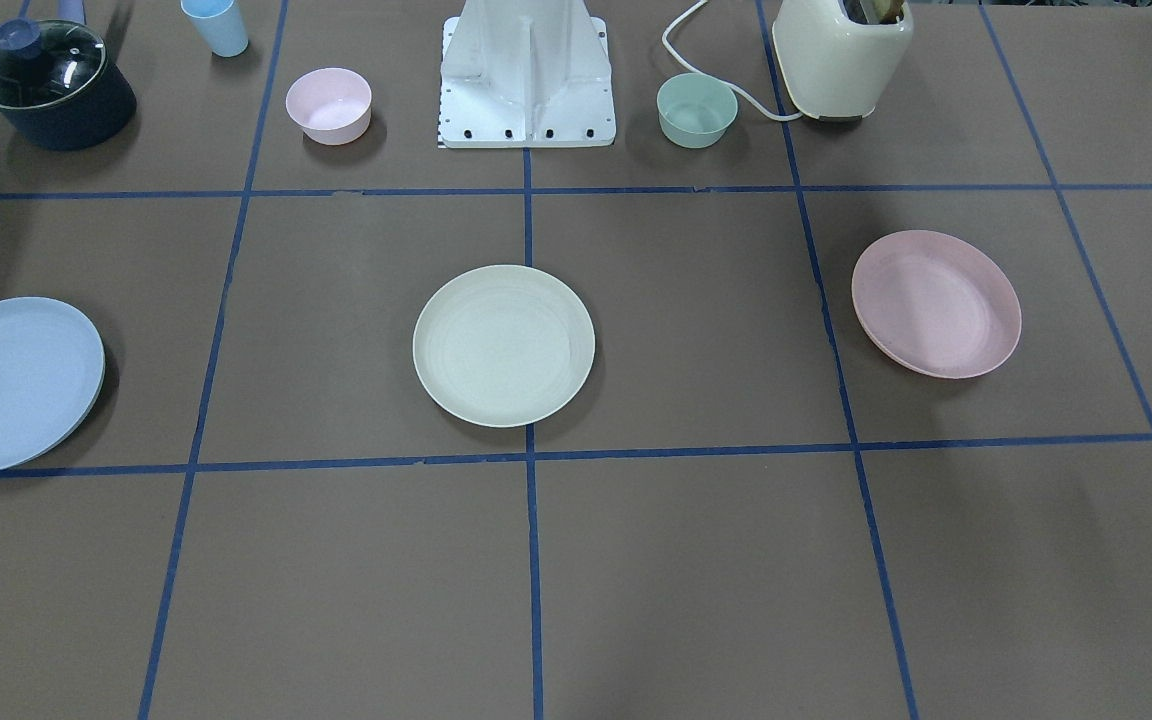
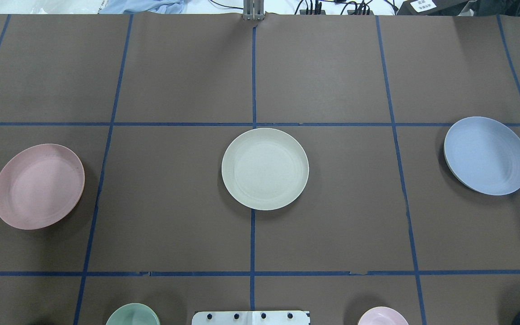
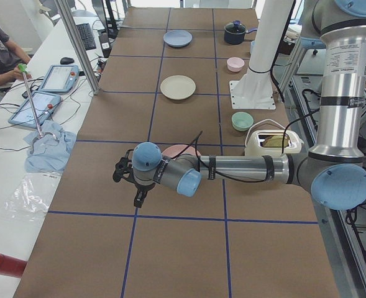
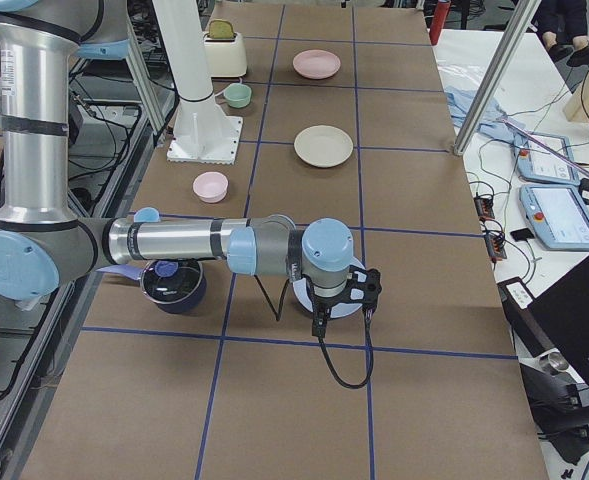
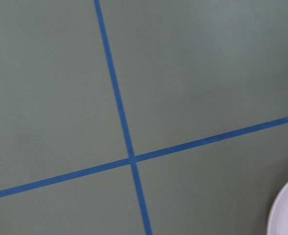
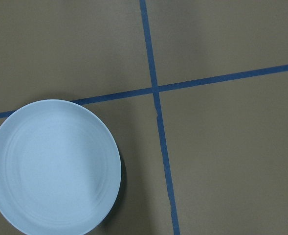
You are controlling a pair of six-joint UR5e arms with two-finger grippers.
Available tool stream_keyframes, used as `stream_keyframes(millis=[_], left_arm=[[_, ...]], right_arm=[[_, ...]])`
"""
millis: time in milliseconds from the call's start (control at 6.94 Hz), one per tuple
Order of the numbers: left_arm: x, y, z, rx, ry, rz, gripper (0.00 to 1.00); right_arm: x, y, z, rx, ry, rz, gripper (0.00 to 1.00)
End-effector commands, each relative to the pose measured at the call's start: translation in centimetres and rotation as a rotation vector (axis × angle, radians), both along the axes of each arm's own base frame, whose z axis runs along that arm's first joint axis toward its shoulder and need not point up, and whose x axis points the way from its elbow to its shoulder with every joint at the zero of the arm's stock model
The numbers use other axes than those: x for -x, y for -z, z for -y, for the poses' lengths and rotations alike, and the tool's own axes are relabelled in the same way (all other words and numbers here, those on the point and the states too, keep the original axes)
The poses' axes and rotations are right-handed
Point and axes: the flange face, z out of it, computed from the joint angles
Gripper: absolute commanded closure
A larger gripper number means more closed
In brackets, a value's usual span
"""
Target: Stack three plates with pink and blue
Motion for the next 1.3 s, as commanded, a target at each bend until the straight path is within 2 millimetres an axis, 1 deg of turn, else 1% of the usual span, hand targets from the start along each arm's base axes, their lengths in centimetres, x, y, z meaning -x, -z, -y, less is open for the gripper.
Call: stream_keyframes(millis=[0, 144, 288, 432, 576, 720, 864, 1008, 1153], left_arm=[[-5.6, -1.5, -4.8, 0.109, 0.087, -0.112, 0.00], [-7.5, -1.9, -8.4, 0.132, 0.113, -0.189, 0.00], [-10.8, -2.0, -10.0, 0.181, 0.128, -0.206, 0.00], [-14.7, -2.2, -10.4, 0.205, 0.137, -0.166, 0.01], [-16.7, -2.3, -10.3, 0.193, 0.147, -0.138, 0.03], [-18.1, -3.0, -10.2, 0.207, 0.124, -0.126, 0.04], [-19.7, -3.4, -9.9, 0.216, 0.099, -0.119, 0.20], [-20.2, -3.5, -9.7, 0.223, 0.094, -0.114, 0.57], [-20.2, -3.5, -9.8, 0.222, 0.090, -0.115, 0.94]], right_arm=[[0.2, -0.1, -0.1, -0.017, -0.005, -0.001, 0.00], [0.4, 0.0, 0.0, -0.024, -0.003, 0.000, 0.00], [0.6, 0.2, 0.0, -0.026, 0.001, 0.002, 0.00], [0.6, 0.2, 0.0, -0.028, 0.000, 0.005, 0.00], [0.7, 0.7, 0.3, -0.043, 0.004, 0.004, 0.00], [0.7, 1.1, 0.4, -0.074, 0.004, 0.005, 0.00], [0.8, 1.2, 0.5, -0.089, 0.005, 0.004, 0.00], [0.9, 1.4, 0.7, -0.092, 0.007, 0.004, 0.00], [0.9, 1.7, 0.7, -0.098, 0.007, 0.005, 0.00]])
